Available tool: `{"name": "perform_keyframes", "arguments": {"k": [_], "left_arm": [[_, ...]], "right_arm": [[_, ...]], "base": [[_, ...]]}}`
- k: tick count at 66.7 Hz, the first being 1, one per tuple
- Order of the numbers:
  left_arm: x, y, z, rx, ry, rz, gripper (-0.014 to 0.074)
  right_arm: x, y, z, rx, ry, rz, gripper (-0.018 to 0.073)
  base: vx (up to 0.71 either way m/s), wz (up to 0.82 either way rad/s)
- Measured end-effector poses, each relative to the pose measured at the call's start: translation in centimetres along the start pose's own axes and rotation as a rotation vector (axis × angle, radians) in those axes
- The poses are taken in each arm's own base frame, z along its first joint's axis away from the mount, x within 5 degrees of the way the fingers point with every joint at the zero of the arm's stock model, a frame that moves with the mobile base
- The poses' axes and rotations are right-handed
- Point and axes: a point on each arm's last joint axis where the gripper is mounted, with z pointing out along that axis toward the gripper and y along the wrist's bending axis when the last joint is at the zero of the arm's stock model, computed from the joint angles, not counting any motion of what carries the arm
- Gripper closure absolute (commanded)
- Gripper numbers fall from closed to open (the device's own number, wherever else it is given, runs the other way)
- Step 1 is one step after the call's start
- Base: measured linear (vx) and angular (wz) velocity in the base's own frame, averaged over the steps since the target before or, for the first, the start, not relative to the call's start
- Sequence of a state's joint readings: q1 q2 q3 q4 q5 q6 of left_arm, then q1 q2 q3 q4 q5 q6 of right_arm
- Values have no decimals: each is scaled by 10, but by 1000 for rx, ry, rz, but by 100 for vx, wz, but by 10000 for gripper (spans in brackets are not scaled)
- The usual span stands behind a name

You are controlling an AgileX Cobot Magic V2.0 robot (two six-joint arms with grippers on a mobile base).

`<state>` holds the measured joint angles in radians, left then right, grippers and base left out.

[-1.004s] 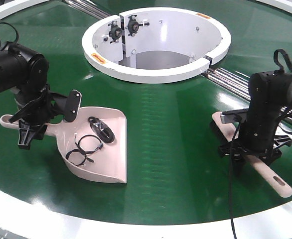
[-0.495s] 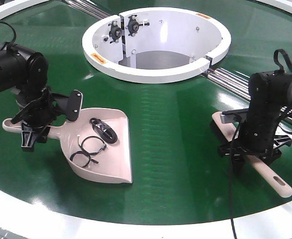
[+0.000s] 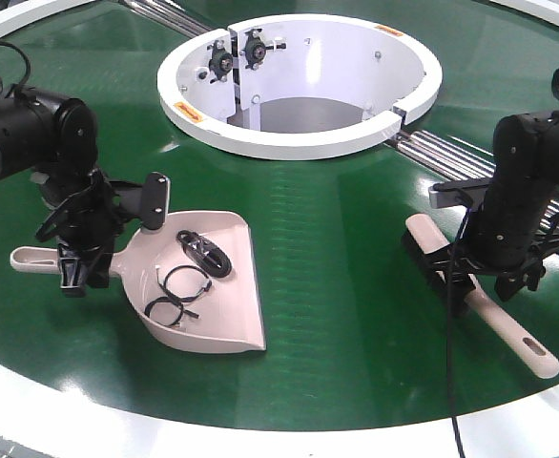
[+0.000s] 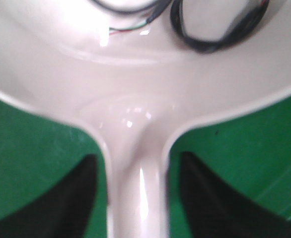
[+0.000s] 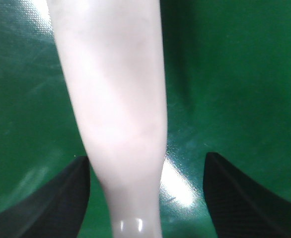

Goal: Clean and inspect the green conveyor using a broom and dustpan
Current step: 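Set the dustpan down and open both grippers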

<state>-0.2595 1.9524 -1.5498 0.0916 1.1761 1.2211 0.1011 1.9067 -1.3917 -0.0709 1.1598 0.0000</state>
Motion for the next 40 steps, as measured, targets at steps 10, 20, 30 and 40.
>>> {"name": "perform_keyframes", "arguments": {"k": [10,20,30,40], "left_arm": [[-1,0,0,2,-5,-49,-69],[1,-3,-11,-14,-11,-86,-80],[2,-11,-32,-21,-51,-117,-58],[1,-20,-59,-50,-135,-185,-12]], "right_arm": [[2,-1,-10,1,-26,2,82],[6,-1,-24,0,-64,5,82],[13,-2,-39,-1,-96,9,82],[23,-1,-62,-28,-155,22,82]], "base": [[0,0],[0,0],[0,0],[0,0]]}}
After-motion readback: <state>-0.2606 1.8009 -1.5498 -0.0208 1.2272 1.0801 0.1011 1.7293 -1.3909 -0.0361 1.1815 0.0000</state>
